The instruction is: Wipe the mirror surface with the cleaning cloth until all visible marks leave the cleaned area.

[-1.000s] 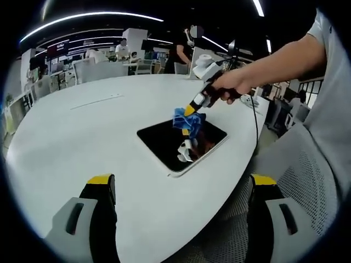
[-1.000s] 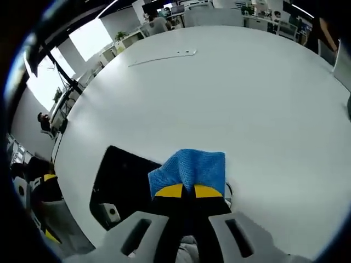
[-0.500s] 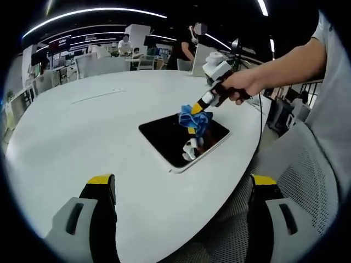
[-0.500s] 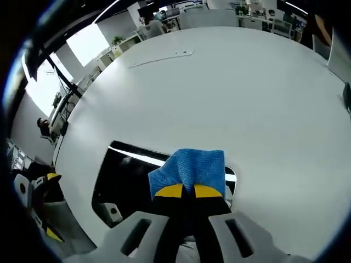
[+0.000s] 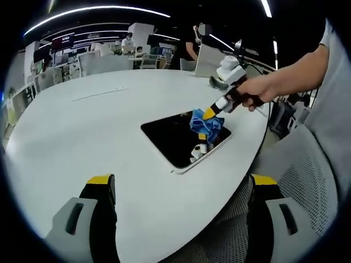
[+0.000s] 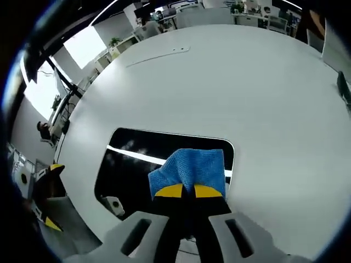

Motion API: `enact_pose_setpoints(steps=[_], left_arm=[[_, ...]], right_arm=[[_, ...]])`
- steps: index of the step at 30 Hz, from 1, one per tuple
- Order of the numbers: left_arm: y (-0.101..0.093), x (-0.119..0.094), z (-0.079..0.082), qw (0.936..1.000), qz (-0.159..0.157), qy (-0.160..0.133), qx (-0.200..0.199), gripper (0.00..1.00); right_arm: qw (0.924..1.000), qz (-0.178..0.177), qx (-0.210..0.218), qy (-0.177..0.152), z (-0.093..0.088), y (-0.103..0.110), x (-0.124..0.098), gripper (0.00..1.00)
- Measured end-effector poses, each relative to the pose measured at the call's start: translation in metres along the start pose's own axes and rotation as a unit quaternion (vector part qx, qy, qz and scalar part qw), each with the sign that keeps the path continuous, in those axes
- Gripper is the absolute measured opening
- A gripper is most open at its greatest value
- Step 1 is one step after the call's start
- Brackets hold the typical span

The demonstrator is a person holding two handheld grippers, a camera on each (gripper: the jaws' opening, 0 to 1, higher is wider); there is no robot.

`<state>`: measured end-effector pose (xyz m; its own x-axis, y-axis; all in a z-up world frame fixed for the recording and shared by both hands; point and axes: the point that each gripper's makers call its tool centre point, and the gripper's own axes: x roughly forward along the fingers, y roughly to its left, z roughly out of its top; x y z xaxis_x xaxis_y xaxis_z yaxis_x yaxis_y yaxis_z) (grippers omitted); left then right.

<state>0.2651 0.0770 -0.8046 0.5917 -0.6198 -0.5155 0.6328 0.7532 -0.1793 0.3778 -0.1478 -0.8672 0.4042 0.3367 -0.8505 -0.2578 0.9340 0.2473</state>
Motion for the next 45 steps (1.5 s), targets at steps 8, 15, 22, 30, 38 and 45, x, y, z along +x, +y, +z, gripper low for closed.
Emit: enact_pose_setpoints(steps=[8, 15, 22, 30, 38, 45], left_arm=[[-0.005, -0.004, 0.013, 0.9995, -0.006, -0.030, 0.012, 0.99], [0.000, -0.003, 0.007, 0.9998, 0.007, -0.015, 0.014, 0.99], [0.000, -0.001, 0.007, 0.9994, 0.007, -0.015, 0.029, 0.99], [0.001, -0.003, 0.007, 0.9995, 0.011, -0.015, 0.025, 0.99], [0.002, -0.003, 0.009, 0.9993, 0.012, -0.020, 0.028, 0.99], [0.001, -0.002, 0.007, 0.9995, 0.011, -0.015, 0.027, 0.99]], right_arm=[[1.0000, 0.004, -0.004, -0.001, -0.014, 0.004, -0.007, 0.00], [0.9999, 0.004, 0.011, -0.001, -0.027, 0.007, -0.012, 0.00], [0.9999, 0.010, 0.009, -0.002, -0.041, 0.012, -0.020, 0.00], [0.9999, 0.013, 0.006, 0.002, -0.049, 0.014, -0.023, 0.00], [0.9992, 0.020, 0.032, 0.017, -0.053, 0.015, -0.025, 0.00], [0.9995, 0.024, 0.016, 0.014, -0.054, 0.015, -0.025, 0.00]])
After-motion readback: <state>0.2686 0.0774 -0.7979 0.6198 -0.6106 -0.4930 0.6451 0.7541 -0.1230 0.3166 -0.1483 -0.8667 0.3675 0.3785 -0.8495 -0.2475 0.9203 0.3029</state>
